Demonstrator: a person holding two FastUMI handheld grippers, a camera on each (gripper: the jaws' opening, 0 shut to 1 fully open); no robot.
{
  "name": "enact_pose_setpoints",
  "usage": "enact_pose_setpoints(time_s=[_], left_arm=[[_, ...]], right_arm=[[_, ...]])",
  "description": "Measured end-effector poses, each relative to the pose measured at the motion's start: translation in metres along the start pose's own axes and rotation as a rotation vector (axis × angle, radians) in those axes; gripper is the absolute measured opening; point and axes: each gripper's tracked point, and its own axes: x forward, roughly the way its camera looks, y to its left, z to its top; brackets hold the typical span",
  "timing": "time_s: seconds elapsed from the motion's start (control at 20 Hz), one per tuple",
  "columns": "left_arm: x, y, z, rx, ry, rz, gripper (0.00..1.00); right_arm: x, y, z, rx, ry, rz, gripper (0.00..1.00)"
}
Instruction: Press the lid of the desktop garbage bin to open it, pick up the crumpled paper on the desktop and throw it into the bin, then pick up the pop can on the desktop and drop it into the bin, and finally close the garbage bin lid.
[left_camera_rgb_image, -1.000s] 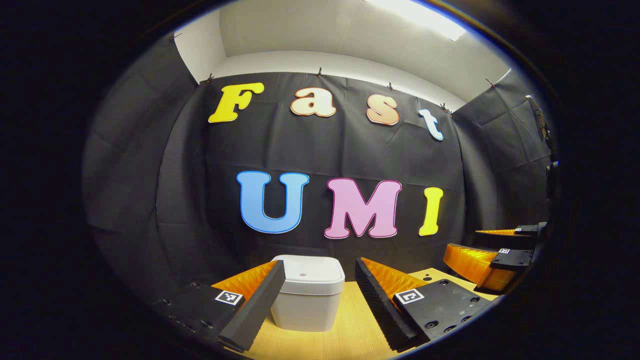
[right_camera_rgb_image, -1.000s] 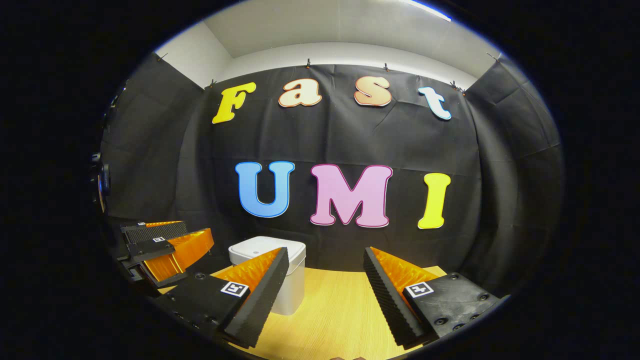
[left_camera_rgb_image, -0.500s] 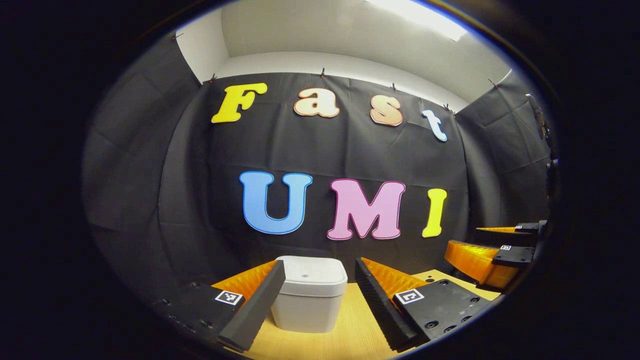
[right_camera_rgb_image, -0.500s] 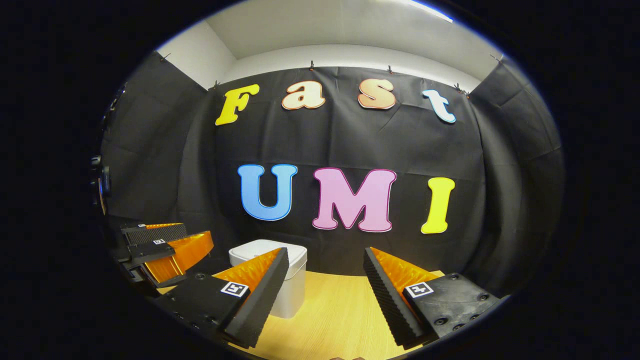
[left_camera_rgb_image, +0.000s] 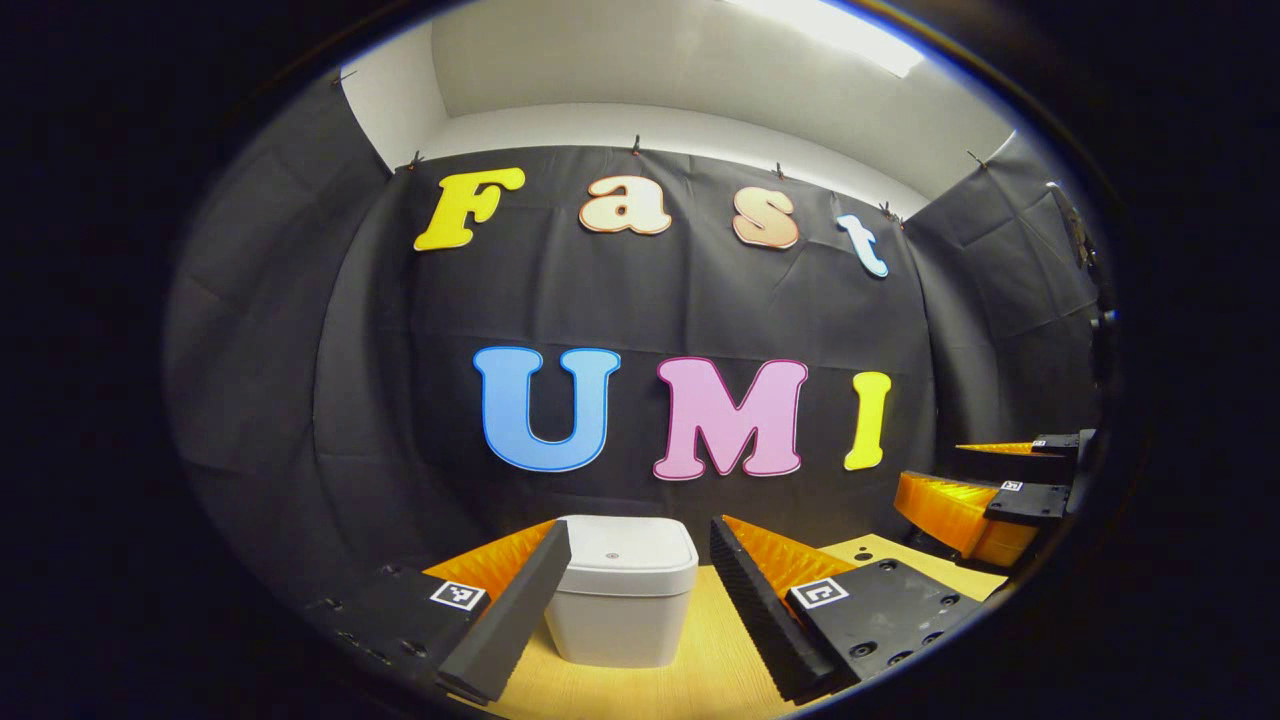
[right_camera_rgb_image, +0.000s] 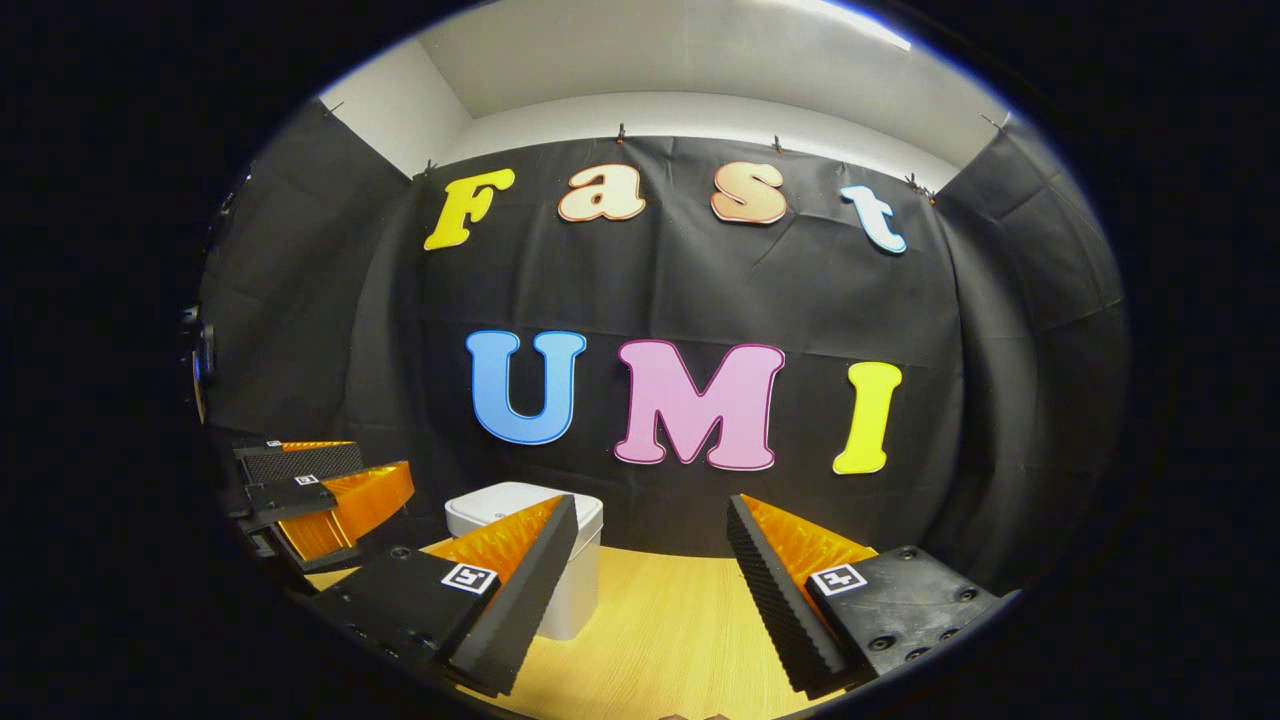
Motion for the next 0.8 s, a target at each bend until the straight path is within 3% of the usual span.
enact_pose_setpoints(time_s=[0.8], left_arm=[[0.005,-0.010,0.005,-0.001,-0.004,-0.023,0.95]], right_arm=[[0.000,-0.023,0.000,0.008,0.001,-0.028,0.97]])
